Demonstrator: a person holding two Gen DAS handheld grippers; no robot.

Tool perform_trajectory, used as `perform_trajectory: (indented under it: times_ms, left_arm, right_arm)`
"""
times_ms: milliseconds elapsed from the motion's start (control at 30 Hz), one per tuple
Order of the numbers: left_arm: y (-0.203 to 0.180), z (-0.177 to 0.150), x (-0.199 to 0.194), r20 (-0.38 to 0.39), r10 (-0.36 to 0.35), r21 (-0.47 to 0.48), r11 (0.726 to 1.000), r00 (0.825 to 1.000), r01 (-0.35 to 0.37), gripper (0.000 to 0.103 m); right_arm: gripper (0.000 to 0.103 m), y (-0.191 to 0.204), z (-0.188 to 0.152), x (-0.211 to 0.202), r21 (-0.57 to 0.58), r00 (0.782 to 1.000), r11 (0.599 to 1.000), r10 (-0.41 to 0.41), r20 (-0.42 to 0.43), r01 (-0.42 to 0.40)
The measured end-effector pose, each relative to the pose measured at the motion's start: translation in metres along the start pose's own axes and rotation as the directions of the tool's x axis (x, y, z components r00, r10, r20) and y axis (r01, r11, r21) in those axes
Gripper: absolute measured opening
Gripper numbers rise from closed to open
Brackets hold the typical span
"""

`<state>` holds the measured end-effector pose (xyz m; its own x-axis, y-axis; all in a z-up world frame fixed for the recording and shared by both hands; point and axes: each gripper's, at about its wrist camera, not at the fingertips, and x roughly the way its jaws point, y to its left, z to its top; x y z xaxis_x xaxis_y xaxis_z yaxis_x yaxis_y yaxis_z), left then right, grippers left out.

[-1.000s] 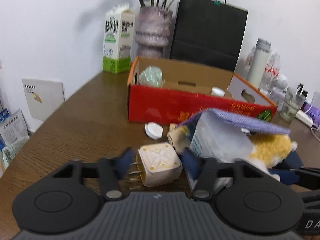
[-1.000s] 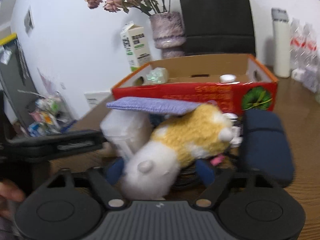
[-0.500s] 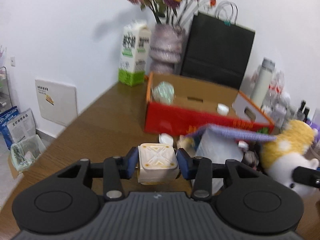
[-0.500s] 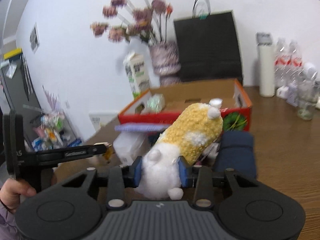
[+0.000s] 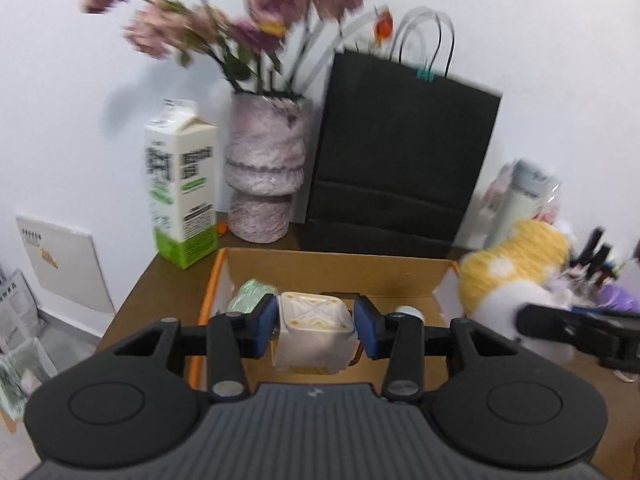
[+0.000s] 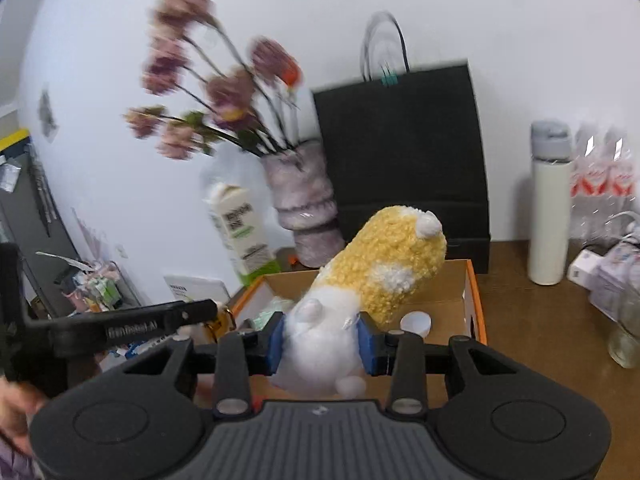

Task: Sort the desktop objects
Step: 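Carry plug cube and hamster into the cardboard box and open both tools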

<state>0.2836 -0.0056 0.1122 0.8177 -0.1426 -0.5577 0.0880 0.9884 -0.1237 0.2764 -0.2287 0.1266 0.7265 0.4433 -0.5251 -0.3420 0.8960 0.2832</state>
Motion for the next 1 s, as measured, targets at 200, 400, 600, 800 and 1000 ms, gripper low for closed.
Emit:
perform_trajectory:
  times_ms: [200,400,600,800,1000]
  left_arm:
    - [-0.022,0.016,0.090,-0.110,0.067,0.043,0.997,0.992,-0.062,0.044]
    - [-0.029,0.008,0.126,-0.168,0.103,0.113,0.990,0.980,-0.084,0.043]
    - [-0.025,-0.007,0.140,-0.244,0.124,0.113,0.989,0.962,-0.099,0.044]
    - [-0.026,-0.004,0.113,-0.176,0.126,0.124,0.987,0.976,-0.105,0.047]
    - [-0.031,0.006,0.048,-0.092,0.075,0.115,0.991,0.993,-0.064,0.052]
  right_arm:
    - [0.037,-0.037,0.018,0.101,0.026,0.986,0.999,-0.029,-0.167,0.033]
    - [0.038,-0.058,0.003,0.148,0.077,0.960,0.997,0.013,-0.281,0.009]
    - [0.045,-0.053,-0.013,0.154,0.062,0.942,0.998,0.015,-0.335,0.006]
    - [0.056,-0.040,-0.007,0.106,0.024,0.966,0.999,-0.016,-0.256,0.022]
    - [0.059,-0.022,-0.008,0.035,-0.026,0.984,0.998,-0.062,-0.168,0.059]
